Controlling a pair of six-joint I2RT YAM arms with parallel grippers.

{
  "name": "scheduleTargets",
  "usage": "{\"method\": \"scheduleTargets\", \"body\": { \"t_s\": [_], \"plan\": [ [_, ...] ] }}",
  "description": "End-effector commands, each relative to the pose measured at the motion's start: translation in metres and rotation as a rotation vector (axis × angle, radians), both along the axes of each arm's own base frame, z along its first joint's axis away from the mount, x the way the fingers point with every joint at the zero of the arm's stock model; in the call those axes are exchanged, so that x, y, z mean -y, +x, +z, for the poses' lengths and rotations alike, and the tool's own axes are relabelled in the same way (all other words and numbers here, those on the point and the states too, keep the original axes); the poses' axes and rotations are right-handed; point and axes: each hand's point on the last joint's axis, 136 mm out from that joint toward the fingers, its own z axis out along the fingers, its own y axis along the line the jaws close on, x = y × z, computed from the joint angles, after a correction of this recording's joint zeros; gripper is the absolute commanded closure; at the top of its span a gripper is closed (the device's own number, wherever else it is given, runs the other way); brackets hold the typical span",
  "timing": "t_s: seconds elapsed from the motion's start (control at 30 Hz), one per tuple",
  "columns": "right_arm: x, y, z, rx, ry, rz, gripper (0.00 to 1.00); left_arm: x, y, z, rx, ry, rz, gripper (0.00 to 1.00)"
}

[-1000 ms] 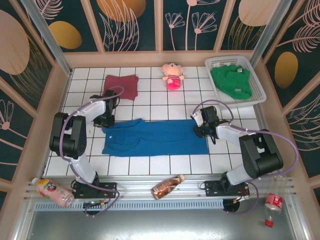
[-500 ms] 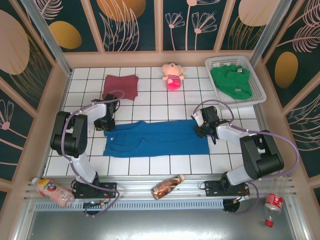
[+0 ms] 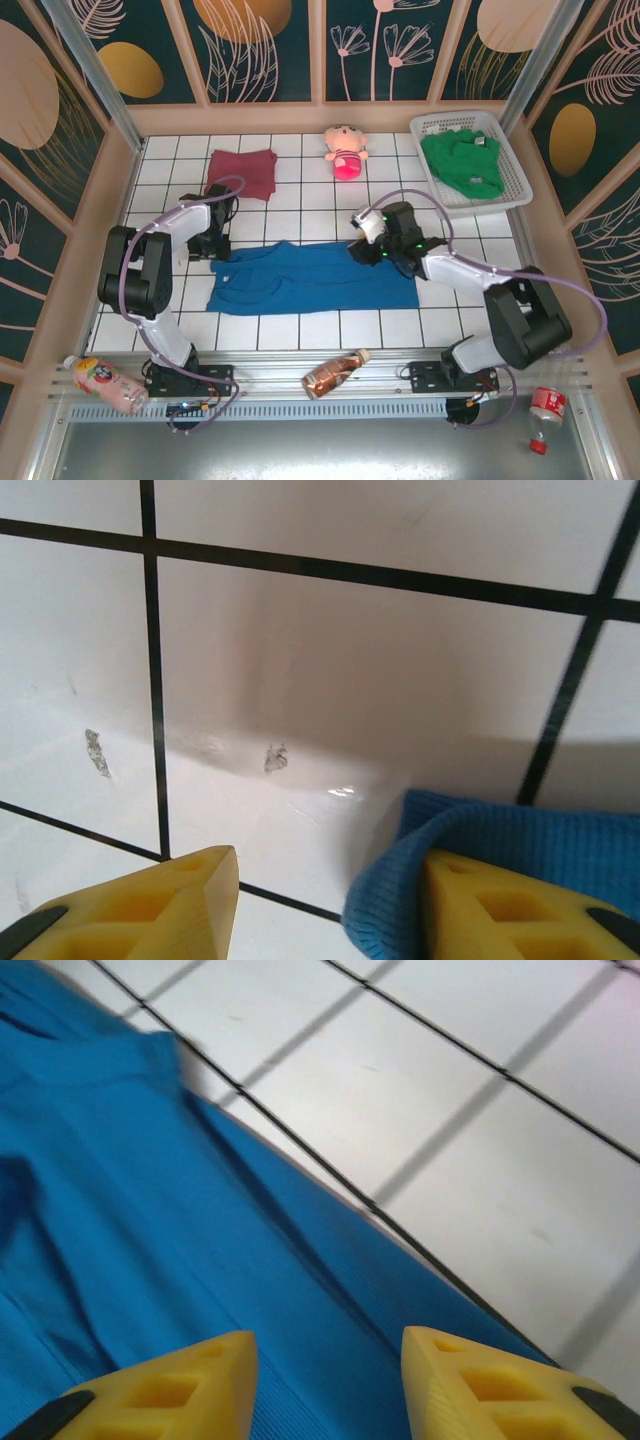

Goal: Fold and stack the tank tops

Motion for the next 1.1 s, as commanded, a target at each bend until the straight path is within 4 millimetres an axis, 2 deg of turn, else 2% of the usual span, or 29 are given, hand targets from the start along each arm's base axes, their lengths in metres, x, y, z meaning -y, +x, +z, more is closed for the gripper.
{"method": "scheduleTargets", "body": {
  "t_s": [0.0, 0.13, 0.2, 0.37, 0.4, 0.5, 0.7, 1.07],
  "plan": [
    [-0.061, 0.001, 0.017, -0.015, 0.178, 0.099, 0.55, 0.009, -0.005, 0.016, 0.001, -0.073, 0.047, 0.49],
    [-0.107, 0.005, 0.008, -0.076, 0.256, 0.186, 0.53, 0.012, -0.01, 0.014, -0.009, -0.091, 0.062, 0.49],
    [-0.123, 0.008, -0.003, -0.101, 0.254, 0.22, 0.53, 0.012, -0.012, 0.012, -0.013, -0.095, 0.064, 0.49],
    [-0.15, 0.025, -0.022, -0.161, 0.263, 0.236, 0.53, 0.004, -0.023, 0.001, -0.046, -0.083, 0.079, 0.52],
    [-0.154, 0.026, -0.026, -0.177, 0.265, 0.248, 0.54, 0.003, -0.02, -0.003, -0.031, -0.095, 0.087, 0.53],
    [-0.163, 0.025, -0.039, -0.214, 0.255, 0.276, 0.55, 0.0, -0.02, -0.008, -0.033, -0.098, 0.096, 0.56],
    [-0.174, 0.013, -0.051, -0.271, 0.251, 0.359, 0.6, 0.0, -0.016, -0.01, -0.03, -0.1, 0.078, 0.6],
    [-0.186, 0.006, -0.038, -0.245, 0.284, 0.418, 0.87, -0.003, -0.014, -0.018, -0.049, -0.077, 0.057, 0.65]
  ]
}}
